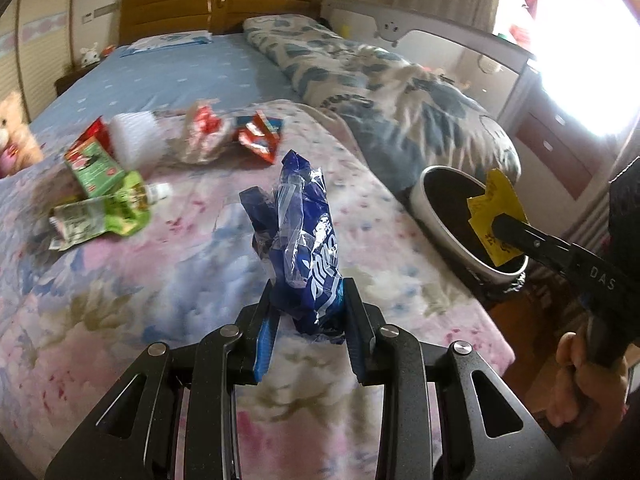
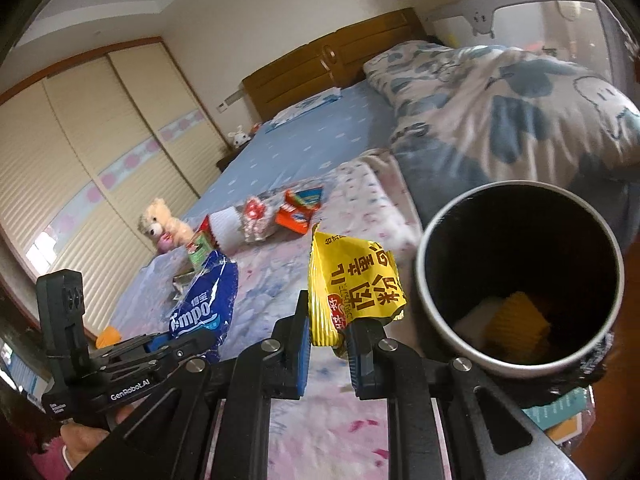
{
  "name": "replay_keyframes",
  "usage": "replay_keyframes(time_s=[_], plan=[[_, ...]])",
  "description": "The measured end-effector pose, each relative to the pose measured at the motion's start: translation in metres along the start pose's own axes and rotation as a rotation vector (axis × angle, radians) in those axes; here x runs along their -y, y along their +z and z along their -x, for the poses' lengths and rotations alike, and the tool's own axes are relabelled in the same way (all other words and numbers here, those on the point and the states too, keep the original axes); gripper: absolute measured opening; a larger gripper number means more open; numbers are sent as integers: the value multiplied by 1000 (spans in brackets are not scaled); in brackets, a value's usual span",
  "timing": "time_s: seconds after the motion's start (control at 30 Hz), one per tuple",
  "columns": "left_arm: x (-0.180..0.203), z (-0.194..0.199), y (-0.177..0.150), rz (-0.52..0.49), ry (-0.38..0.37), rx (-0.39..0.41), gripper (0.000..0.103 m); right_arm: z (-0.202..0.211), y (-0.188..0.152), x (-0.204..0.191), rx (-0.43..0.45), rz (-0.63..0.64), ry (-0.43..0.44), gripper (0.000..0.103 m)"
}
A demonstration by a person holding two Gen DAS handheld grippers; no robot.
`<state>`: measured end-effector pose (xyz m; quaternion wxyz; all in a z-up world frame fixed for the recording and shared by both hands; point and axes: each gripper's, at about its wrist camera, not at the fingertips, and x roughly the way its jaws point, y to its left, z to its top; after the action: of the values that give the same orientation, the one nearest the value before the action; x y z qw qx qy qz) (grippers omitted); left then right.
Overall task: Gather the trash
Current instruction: 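Carry the blue and yellow snack bags over the black bin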
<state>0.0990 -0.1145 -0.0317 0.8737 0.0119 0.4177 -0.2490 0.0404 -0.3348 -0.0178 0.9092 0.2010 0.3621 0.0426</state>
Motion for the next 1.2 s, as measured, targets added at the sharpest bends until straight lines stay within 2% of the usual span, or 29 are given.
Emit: replay_keyframes(time_s=[0.63,1.2], plan=[[75,-23,16,-123,-84,-26,29,26,-1,65,30,-96,-81,15],[132,-51,30,-210,-164,-58,29,30,4,98,31,-139,-125,15]])
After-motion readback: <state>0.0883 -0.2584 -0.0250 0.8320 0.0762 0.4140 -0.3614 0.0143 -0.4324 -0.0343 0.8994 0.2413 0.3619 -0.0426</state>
